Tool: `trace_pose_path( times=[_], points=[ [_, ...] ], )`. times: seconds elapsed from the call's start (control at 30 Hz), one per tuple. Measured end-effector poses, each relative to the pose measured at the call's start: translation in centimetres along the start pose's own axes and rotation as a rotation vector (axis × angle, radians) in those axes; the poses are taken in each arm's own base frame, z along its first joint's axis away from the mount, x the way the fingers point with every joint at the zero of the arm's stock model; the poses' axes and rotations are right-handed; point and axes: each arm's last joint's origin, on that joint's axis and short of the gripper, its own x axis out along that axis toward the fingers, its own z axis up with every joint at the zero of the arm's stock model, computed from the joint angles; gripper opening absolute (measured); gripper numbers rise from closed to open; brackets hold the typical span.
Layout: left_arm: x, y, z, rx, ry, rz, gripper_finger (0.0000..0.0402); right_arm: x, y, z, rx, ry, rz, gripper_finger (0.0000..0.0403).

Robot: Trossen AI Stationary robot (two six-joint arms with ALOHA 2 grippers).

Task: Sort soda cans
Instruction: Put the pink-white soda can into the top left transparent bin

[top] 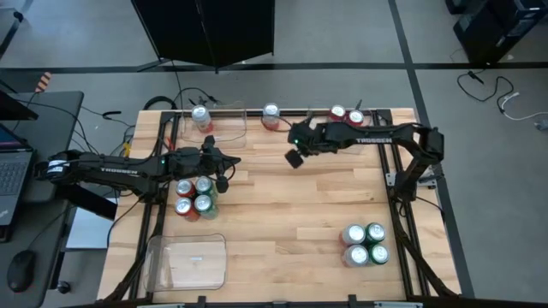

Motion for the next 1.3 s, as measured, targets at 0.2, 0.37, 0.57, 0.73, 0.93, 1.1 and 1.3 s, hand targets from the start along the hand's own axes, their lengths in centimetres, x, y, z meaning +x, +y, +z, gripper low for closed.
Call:
trace_pose_path(
  times=[0.2,0.37,0.57,0.73,0.93,1.1,1.3],
  points=[
    [0.0,0.0,-0.1,0.001,0.010,0.000,0.0001,-0.7,-0.8,-3.0,-0.049,0.175,-0.206,0.0003],
    [0.0,0.0,-0.1,-0.006,0.013,0.000,0.0001,1.0,-2.1,-5.5,-0.055,0.266,-0.309,0.0001],
    [0.0,0.0,-0.1,-0.018,0.014,-0.001,0.0001,3.3,-5.2,-7.1,0.001,0.309,-0.455,0.0000],
    [0.0,0.0,-0.1,-0.020,0.014,-0.001,0.0001,4.6,-7.4,-7.8,0.049,0.338,-0.524,0.0000],
    [0.0,0.0,-0.1,-0.020,0.015,-0.001,0.0001,5.6,-9.1,-8.3,0.089,0.340,-0.578,0.0000],
    [0.0,0.0,-0.1,-0.020,0.016,-0.001,0.0001,4.7,-9.4,-8.1,0.099,0.316,-0.560,0.0000],
    [-0.4,0.1,2.0,0.008,0.138,0.006,0.0001,0.0,-8.2,-8.0,0.066,0.143,-0.436,0.0000]
  ],
)
